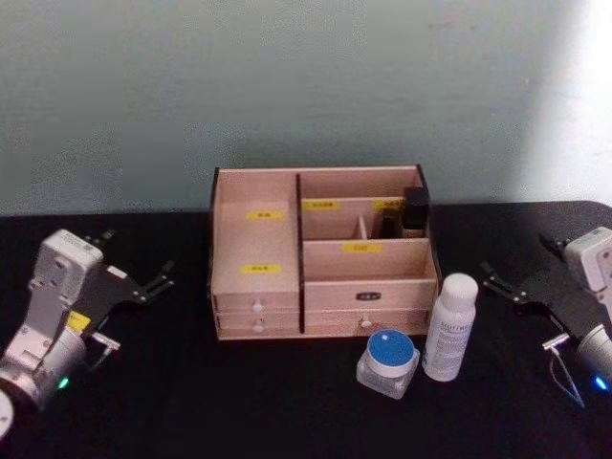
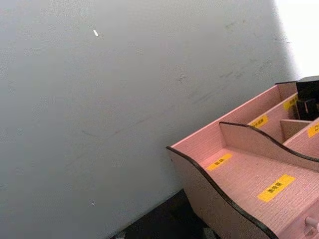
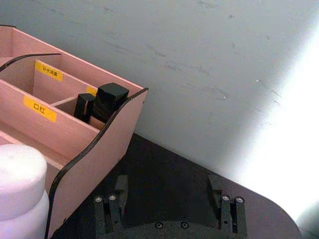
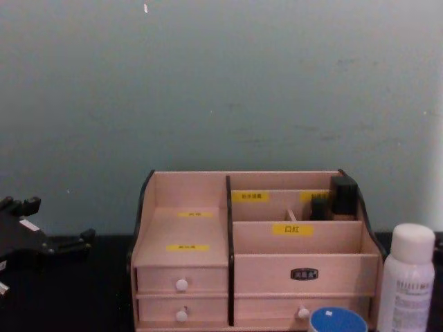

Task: Pick up the facial cleanser and watermelon frost from the table and place them into the tiered storage box.

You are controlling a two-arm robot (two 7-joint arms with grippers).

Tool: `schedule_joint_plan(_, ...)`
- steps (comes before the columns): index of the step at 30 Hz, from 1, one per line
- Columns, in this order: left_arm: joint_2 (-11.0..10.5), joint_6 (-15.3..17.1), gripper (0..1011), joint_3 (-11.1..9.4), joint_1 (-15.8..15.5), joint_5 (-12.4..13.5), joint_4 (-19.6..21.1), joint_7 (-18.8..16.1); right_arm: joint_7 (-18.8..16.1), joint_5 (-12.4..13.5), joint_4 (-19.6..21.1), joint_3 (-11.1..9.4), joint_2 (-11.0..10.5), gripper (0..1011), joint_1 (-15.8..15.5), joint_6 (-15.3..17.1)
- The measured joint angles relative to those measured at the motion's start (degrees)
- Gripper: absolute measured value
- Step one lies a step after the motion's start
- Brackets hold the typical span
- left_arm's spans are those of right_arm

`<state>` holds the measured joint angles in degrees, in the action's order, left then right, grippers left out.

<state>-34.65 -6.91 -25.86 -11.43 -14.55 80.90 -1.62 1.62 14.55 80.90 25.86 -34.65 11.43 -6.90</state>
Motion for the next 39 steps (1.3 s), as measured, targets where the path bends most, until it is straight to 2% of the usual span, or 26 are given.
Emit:
schedule_joint_plan(35, 0.00, 0.00, 1001, 0.00, 0.00, 0.00, 0.00, 0.00, -0.02, 0.00, 0.00, -0.02, 0.01, 1000, 0.00, 0.00)
schedule_joint_plan(39, 0.00, 0.00, 1001, 0.00, 0.00, 0.00, 0.01, 0.00, -1.09, 0.29, 0.61, -0.81, 0.03, 1000, -0.62, 0.00)
